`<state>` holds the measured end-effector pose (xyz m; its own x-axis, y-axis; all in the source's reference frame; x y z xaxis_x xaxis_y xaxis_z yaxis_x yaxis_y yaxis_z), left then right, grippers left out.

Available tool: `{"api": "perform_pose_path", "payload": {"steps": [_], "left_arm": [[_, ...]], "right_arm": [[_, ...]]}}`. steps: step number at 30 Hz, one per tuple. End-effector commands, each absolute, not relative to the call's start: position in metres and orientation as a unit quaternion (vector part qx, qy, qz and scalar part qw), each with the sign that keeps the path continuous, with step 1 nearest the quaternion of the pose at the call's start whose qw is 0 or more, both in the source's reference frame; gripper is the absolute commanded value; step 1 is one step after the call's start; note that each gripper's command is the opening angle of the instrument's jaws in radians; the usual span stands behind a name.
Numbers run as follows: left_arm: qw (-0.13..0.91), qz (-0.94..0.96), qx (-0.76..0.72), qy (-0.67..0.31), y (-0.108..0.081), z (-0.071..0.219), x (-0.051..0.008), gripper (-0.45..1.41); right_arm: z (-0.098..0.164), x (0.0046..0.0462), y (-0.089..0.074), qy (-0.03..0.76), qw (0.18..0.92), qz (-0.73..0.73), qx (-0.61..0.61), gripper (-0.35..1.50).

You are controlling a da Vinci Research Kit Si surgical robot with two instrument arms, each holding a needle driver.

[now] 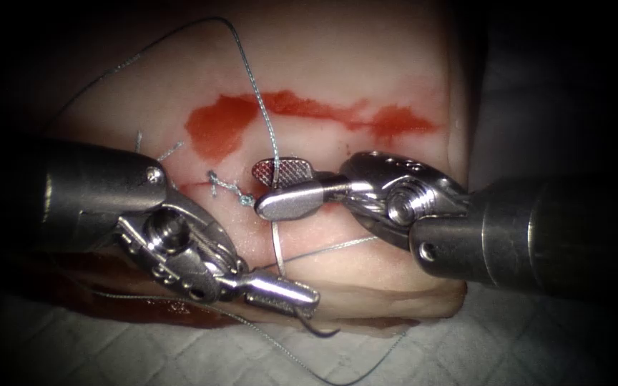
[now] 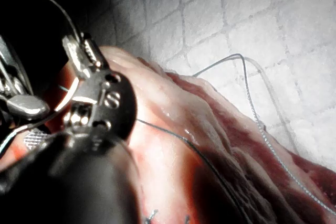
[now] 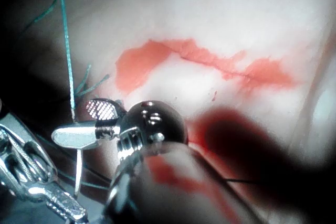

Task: Wound Closure
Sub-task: Transfer the needle to the right tool, then insert the needle into the skin of the tissue

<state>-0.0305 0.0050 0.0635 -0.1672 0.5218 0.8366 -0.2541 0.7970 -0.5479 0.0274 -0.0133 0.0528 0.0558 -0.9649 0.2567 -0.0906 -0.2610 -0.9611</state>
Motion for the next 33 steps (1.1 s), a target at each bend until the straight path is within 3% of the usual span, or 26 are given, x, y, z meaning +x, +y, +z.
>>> {"api": "perform_pose_path", "payload": {"steps": [1,2,3,4,9,10,11,12,13,16,19,24,25,27,28,32,33], "left_arm": [[0.638,0.304,-0.096,-0.701,0.005,0.064,-0.0311,-0.45],[0.639,0.303,-0.097,-0.700,0.005,0.064,-0.0311,-0.45],[0.639,0.303,-0.097,-0.700,0.005,0.064,-0.0311,-0.45],[0.639,0.303,-0.097,-0.700,0.005,0.064,-0.0311,-0.45],[0.642,0.303,-0.101,-0.697,0.005,0.064,-0.0311,-0.45],[0.655,0.282,-0.090,-0.695,0.005,0.064,-0.0311,0.12],[0.672,0.251,-0.073,-0.693,0.005,0.064,-0.0311,0.37],[0.691,0.203,-0.037,-0.693,0.006,0.064,-0.0311,0.41],[0.712,0.137,0.003,-0.688,0.006,0.063,-0.0310,0.66],[0.738,0.033,0.040,-0.673,0.008,0.062,-0.0303,0.54],[0.740,-0.101,0.112,-0.655,0.010,0.060,-0.0289,0.74],[0.694,-0.270,0.247,-0.620,0.013,0.057,-0.0260,0.73],[0.683,-0.300,0.268,-0.610,0.014,0.057,-0.0255,0.83],[0.682,-0.322,0.272,-0.598,0.015,0.057,-0.0247,1.28],[0.694,-0.315,0.244,-0.600,0.015,0.057,-0.0245,1.38],[0.713,-0.327,0.184,-0.592,0.015,0.060,-0.0240,1.35],[0.707,-0.339,0.196,-0.589,0.015,0.061,-0.0239,1.05]], "right_arm": [[0.053,0.0284,-0.013,0.445,0.417,-0.523,-0.595,0.51],[0.053,0.0285,-0.013,0.445,0.417,-0.523,-0.595,0.33],[0.053,0.0285,-0.013,0.447,0.418,-0.522,-0.594,-0.23],[0.053,0.0285,-0.013,0.447,0.417,-0.523,-0.594,-0.35],[0.053,0.0284,-0.013,0.448,0.416,-0.522,-0.595,-0.35],[0.053,0.0284,-0.013,0.448,0.416,-0.524,-0.593,-0.35],[0.053,0.0283,-0.013,0.449,0.416,-0.527,-0.590,-0.35],[0.053,0.0281,-0.013,0.440,0.421,-0.534,-0.586,-0.35],[0.053,0.0280,-0.013,0.423,0.417,-0.548,-0.589,-0.35],[0.053,0.0270,-0.013,0.336,0.405,-0.593,-0.610,-0.35],[0.052,0.0256,-0.012,0.257,0.395,-0.620,-0.628,-0.35],[0.051,0.0219,-0.011,0.156,0.344,-0.662,-0.647,-0.35],[0.051,0.0208,-0.010,0.121,0.321,-0.670,-0.658,-0.35],[0.050,0.0191,-0.009,0.062,0.297,-0.675,-0.673,-0.35],[0.049,0.0180,-0.009,0.018,0.291,-0.671,-0.682,-0.35],[0.048,0.0152,-0.008,-0.116,0.260,-0.665,-0.690,-0.35],[0.048,0.0146,-0.008,-0.151,0.236,-0.680,-0.678,-0.35]]}}
